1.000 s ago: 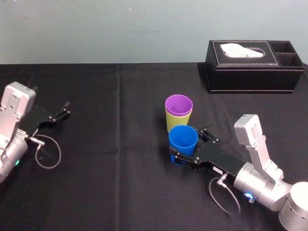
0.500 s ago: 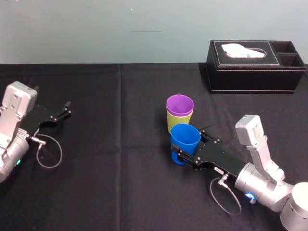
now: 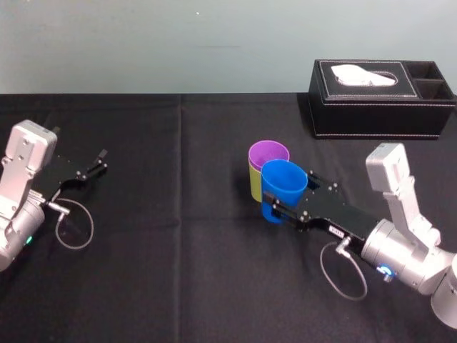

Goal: Stack the three plastic cups sequentially using one hand.

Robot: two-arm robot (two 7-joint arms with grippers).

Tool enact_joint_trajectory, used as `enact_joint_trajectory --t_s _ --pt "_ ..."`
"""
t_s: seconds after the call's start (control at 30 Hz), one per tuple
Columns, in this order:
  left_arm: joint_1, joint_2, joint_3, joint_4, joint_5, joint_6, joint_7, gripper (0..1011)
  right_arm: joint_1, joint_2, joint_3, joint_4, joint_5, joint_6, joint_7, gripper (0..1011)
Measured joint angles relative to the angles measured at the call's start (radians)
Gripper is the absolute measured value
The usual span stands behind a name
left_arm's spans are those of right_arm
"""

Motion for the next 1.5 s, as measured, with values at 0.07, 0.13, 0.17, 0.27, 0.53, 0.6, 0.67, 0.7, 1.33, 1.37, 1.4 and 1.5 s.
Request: enact_joint_trajectory --t_s 0.07,0.13,0.17,0.27,0.53,0.6,0.67,0.7,1.33,1.37,1.4,1.5 --pt "0.000 0.000 0.000 0.000 0.000 0.000 0.000 1011 0.006 0.008 0.006 -0.024 0.007 0.018 0.000 722" --pt "0.000 0.000 0.000 0.000 0.000 0.000 0.000 1011 0.011 0.018 0.010 -0.051 0.009 0.027 -0.001 723" --pt "0.000 0.000 0.000 0.000 0.000 0.000 0.000 1011 0.013 0.021 0.010 -0.059 0.008 0.029 -0.001 723" --pt "0.000 0.000 0.000 0.000 0.000 0.000 0.000 1011 0.023 0.029 0.011 -0.086 0.008 0.041 -0.006 723" --pt "0.000 0.000 0.000 0.000 0.000 0.000 0.000 1012 0.092 0.020 -0.007 -0.104 -0.012 0.096 -0.034 723" --pt "0.000 0.000 0.000 0.000 0.000 0.000 0.000 1011 0.115 0.012 -0.015 -0.097 -0.020 0.108 -0.040 723" --pt "0.000 0.000 0.000 0.000 0.000 0.000 0.000 1011 0.131 0.006 -0.019 -0.091 -0.024 0.116 -0.043 723" --pt "0.000 0.000 0.000 0.000 0.000 0.000 0.000 1011 0.139 0.002 -0.023 -0.086 -0.025 0.121 -0.044 723" --pt "0.000 0.000 0.000 0.000 0.000 0.000 0.000 1011 0.228 -0.066 -0.058 0.031 -0.078 0.150 -0.091 723" --pt "0.000 0.000 0.000 0.000 0.000 0.000 0.000 1011 0.228 -0.068 -0.058 0.034 -0.080 0.150 -0.092 723" --pt "0.000 0.000 0.000 0.000 0.000 0.000 0.000 1011 0.229 -0.070 -0.058 0.040 -0.084 0.150 -0.093 722" --pt "0.000 0.000 0.000 0.000 0.000 0.000 0.000 1011 0.232 -0.075 -0.057 0.052 -0.091 0.147 -0.096 723"
